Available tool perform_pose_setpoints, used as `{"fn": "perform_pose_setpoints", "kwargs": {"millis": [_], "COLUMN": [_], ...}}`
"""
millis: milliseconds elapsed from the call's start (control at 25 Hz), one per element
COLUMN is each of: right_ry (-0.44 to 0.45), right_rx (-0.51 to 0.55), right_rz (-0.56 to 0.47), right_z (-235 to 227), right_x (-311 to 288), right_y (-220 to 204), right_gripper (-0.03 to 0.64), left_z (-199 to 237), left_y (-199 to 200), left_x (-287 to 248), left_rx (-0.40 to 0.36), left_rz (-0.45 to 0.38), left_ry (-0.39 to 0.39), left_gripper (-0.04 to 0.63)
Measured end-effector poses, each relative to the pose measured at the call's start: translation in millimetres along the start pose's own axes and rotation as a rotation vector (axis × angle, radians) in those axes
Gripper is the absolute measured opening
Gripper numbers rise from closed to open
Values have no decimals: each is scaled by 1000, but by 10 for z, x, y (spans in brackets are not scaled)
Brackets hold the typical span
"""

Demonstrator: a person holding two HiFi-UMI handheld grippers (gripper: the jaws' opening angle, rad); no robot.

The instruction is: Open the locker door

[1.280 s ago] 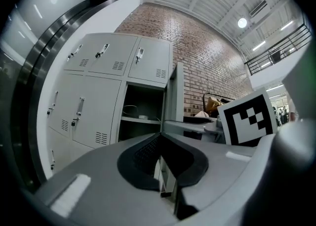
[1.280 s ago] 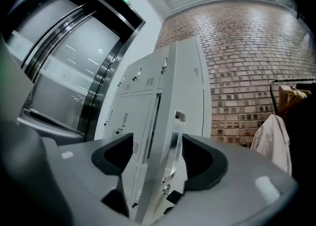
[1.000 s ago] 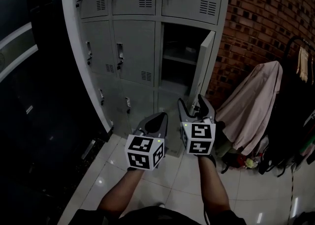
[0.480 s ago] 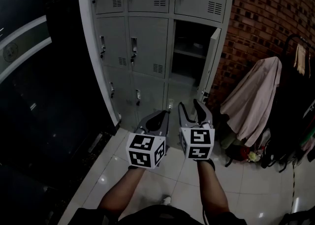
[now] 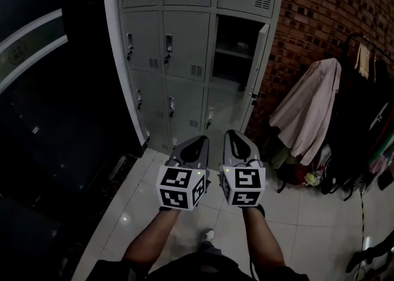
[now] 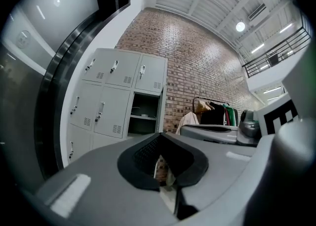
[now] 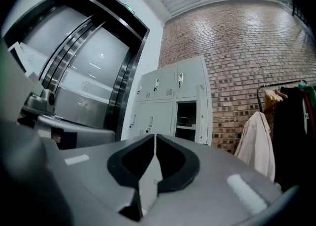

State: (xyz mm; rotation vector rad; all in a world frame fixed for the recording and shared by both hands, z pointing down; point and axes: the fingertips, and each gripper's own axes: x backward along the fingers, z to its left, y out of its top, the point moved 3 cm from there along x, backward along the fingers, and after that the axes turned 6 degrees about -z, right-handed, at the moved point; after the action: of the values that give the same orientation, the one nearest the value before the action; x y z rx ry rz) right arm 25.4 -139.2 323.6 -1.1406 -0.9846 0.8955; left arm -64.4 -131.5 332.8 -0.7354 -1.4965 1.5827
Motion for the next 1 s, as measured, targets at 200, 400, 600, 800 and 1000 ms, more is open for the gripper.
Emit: {"fn": "perform_pose_setpoints", "kwargs": {"millis": [200,400,600,800,1000], "right_ry": [23,35,41,60,77], "right_rx": [-33,-46,-53,-63,-67], "right_rz": [31,35,10,3,-8], "right_z": [239,372,396,377,301], "right_x": [361,612,809,1052,1260], "right_y": [-60,-52,33,60,107], "right_gripper": [0,0,0,0,0], "left_z": [-158,-259,-388,-614,-837], "left_y": [-91,-136,-99,-90,-94], "left_x": [320,541,664,766,848], "left_rx": [-3,-6,-13,-24,-28], "left_rz": [9,12,-2,-9,-14], "left_ry": [-10,-1,6,16,24], "left_gripper": [5,5,5,5,5]}}
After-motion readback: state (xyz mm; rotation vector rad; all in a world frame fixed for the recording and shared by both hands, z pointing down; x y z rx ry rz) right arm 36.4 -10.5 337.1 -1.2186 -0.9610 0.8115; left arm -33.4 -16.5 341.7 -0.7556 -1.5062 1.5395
